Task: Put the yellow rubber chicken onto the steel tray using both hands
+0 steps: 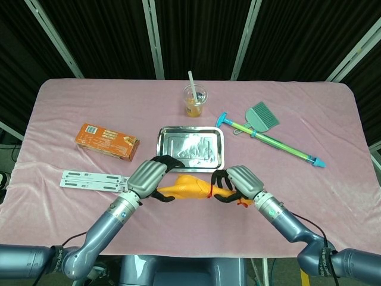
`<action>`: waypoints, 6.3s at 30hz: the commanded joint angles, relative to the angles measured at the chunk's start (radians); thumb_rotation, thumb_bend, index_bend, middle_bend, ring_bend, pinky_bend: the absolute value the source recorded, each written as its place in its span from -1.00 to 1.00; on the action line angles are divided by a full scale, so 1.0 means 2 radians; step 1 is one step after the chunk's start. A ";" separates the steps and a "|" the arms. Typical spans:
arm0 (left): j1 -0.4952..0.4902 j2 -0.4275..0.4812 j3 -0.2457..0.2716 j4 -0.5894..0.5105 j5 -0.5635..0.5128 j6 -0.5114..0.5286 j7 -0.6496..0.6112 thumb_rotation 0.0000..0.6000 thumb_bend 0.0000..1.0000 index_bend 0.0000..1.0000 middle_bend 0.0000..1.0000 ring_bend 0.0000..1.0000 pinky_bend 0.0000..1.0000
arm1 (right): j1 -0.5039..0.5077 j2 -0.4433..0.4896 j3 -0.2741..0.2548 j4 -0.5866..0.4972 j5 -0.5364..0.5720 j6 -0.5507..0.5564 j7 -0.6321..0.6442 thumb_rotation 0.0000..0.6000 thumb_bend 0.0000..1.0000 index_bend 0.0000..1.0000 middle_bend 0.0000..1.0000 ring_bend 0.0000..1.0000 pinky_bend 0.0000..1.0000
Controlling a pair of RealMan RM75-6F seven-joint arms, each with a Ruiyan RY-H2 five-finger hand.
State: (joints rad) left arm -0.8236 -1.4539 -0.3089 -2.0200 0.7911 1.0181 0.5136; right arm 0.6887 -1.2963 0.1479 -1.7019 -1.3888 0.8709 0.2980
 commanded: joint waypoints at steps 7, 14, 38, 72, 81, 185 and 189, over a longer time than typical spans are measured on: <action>-0.026 -0.013 -0.003 0.007 -0.040 -0.008 -0.015 1.00 -0.92 -0.49 -0.48 -0.66 -0.51 | 0.006 -0.004 0.008 -0.005 0.010 0.000 -0.009 1.00 -0.07 0.77 0.45 0.42 0.60; -0.037 -0.018 0.002 0.008 -0.046 0.003 -0.020 1.00 -0.77 -0.36 -0.34 -0.53 -0.43 | 0.012 -0.011 0.012 -0.004 0.020 -0.002 -0.014 1.00 -0.07 0.79 0.45 0.43 0.61; -0.034 -0.055 0.018 0.043 -0.013 0.059 -0.045 1.00 -0.10 0.56 0.62 0.34 -0.06 | 0.015 -0.023 0.010 0.012 0.029 -0.007 -0.012 1.00 -0.06 0.79 0.46 0.44 0.61; -0.037 -0.047 0.024 0.049 -0.031 0.048 -0.046 1.00 -0.65 -0.39 -0.25 -0.34 -0.11 | 0.013 -0.020 0.015 0.021 0.030 -0.005 0.013 1.00 -0.06 0.79 0.46 0.44 0.61; -0.036 -0.046 0.026 0.054 -0.027 0.052 -0.046 1.00 -0.61 -0.37 -0.24 -0.33 -0.11 | 0.013 -0.003 0.022 0.010 0.026 -0.014 0.057 1.00 -0.05 0.80 0.48 0.45 0.64; 0.200 0.116 0.134 0.022 0.232 0.156 -0.223 1.00 -1.00 -0.72 -0.52 -0.59 -0.35 | 0.120 -0.163 0.069 0.343 0.131 -0.169 0.106 1.00 -0.02 0.44 0.30 0.10 0.22; 0.203 0.116 0.129 0.027 0.225 0.147 -0.236 1.00 -1.00 -0.73 -0.54 -0.61 -0.37 | 0.118 -0.161 0.069 0.343 0.124 -0.172 0.111 1.00 -0.03 0.01 -0.02 -0.22 0.01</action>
State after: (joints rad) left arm -0.4201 -1.2225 -0.0466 -1.9701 1.2453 1.3160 0.0482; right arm 0.9264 -1.6190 0.2857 -1.0137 -1.1385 0.5291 0.5167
